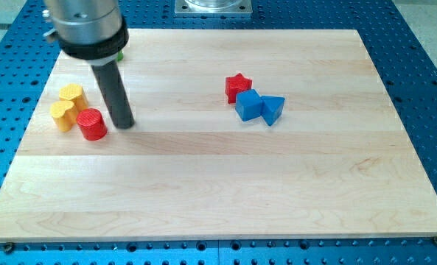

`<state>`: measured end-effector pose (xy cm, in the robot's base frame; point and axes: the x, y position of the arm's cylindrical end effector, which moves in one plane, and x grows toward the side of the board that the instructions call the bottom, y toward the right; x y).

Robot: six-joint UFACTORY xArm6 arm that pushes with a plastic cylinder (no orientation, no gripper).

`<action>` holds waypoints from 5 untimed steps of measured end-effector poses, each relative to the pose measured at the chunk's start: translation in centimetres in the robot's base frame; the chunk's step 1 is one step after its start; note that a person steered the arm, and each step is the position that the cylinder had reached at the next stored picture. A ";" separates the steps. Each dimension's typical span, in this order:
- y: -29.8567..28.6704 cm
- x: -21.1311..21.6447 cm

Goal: Place the red circle below the yellow heart

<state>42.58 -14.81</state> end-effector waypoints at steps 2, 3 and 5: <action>-4.6 4.2; -3.8 1.9; -7.2 5.4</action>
